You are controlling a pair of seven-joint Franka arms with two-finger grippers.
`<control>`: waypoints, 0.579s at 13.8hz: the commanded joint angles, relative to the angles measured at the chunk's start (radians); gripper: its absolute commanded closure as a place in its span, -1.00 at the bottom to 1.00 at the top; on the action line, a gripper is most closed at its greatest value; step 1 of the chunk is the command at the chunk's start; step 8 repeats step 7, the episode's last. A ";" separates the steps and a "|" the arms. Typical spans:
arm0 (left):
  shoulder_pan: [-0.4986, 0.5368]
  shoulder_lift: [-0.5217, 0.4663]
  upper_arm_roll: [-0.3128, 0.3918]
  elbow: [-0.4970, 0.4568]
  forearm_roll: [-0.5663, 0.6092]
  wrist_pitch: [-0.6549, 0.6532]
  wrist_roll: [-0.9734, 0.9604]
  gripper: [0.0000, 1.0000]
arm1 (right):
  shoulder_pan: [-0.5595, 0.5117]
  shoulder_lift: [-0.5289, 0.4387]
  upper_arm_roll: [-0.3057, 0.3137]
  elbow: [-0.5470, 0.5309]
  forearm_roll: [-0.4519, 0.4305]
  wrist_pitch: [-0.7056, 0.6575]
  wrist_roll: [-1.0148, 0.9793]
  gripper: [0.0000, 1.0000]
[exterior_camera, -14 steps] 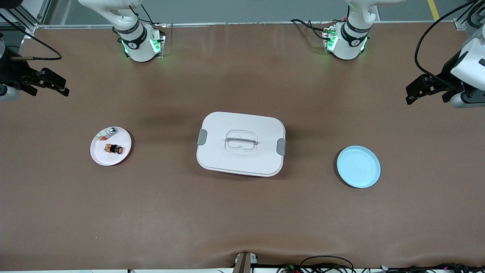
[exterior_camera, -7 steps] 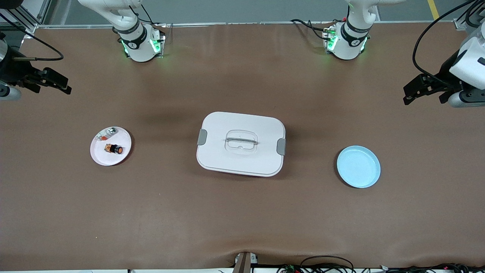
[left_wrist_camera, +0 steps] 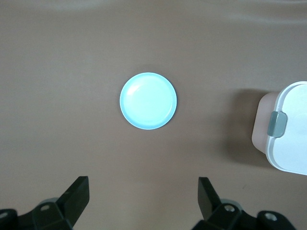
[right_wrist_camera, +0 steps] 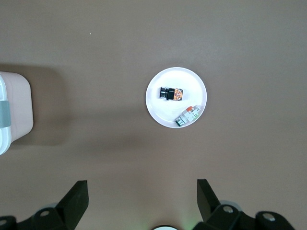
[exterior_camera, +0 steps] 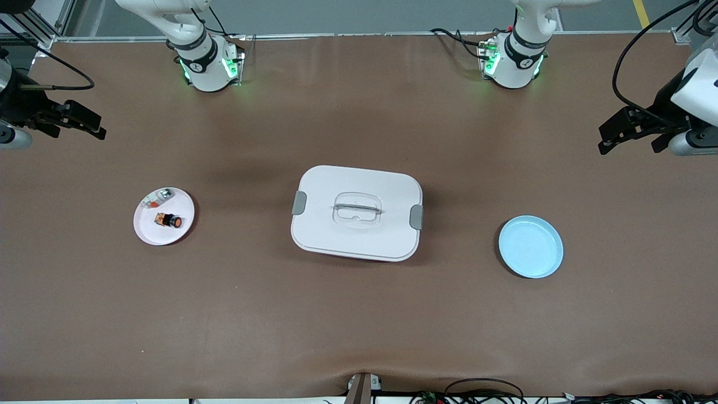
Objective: Transfer orange switch to right arm and place
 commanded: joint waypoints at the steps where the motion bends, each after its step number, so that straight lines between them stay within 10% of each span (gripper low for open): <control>1: 0.000 0.002 -0.002 0.015 -0.015 -0.002 0.002 -1.00 | 0.001 0.010 0.000 0.024 0.005 -0.016 -0.011 -1.00; 8: 0.000 0.003 0.000 0.038 -0.015 -0.020 0.000 -1.00 | -0.004 0.010 -0.001 0.025 0.005 -0.016 -0.017 -1.00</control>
